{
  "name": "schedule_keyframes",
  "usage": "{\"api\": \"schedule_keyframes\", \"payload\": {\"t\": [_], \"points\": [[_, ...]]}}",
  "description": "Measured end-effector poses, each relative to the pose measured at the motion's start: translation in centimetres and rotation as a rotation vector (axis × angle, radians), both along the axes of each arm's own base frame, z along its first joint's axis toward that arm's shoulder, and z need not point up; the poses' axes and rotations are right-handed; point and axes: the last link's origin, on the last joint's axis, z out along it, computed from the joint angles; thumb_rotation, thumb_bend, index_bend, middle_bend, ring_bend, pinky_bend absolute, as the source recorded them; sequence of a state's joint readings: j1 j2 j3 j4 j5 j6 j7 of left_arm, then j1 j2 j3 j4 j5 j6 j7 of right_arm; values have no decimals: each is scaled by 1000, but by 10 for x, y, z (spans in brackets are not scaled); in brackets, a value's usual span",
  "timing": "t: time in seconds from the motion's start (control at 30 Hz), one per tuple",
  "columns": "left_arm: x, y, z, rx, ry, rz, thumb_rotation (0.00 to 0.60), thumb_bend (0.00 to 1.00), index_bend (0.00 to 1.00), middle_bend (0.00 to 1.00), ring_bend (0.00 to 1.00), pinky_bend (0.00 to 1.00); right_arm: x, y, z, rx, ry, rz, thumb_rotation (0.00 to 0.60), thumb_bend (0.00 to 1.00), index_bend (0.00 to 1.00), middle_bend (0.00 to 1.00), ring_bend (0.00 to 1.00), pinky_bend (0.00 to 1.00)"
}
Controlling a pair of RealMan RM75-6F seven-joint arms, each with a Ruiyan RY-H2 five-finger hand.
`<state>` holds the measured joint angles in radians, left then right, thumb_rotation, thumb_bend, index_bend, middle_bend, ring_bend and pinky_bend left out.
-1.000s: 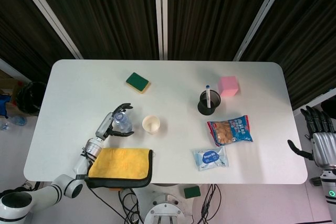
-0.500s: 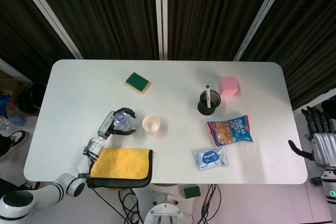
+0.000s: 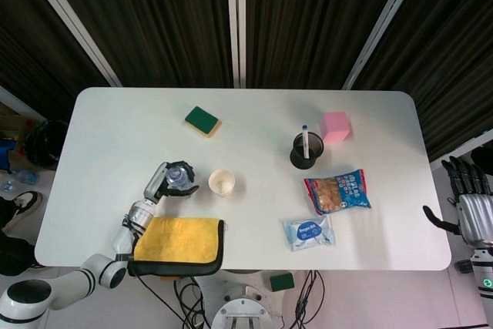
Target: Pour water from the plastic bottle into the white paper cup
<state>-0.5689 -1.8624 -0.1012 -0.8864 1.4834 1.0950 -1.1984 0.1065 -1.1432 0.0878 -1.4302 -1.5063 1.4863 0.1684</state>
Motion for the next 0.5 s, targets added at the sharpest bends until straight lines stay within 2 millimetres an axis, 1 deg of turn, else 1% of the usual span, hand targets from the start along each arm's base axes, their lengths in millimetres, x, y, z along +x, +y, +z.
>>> {"api": "schedule_keyframes", "payload": {"t": [0.17, 0.23, 0.33, 0.5], "points": [[0, 0, 2, 10, -3, 1, 600, 201, 702, 702, 507, 348, 0, 0, 0, 3, 1, -3, 541, 231, 0, 0, 0, 0], [1, 1, 2, 15, -4, 3, 600, 211, 714, 715, 523, 388, 0, 0, -1, 4, 1, -3, 542, 231, 0, 0, 0, 0], [1, 1, 4, 23, -8, 8, 600, 223, 726, 736, 569, 485, -1, 0, -1, 6, 1, -3, 542, 231, 0, 0, 0, 0], [2, 1, 7, 41, -18, 5, 600, 232, 726, 737, 586, 508, -1, 0, -1, 8, 2, -6, 540, 231, 0, 0, 0, 0]]}}
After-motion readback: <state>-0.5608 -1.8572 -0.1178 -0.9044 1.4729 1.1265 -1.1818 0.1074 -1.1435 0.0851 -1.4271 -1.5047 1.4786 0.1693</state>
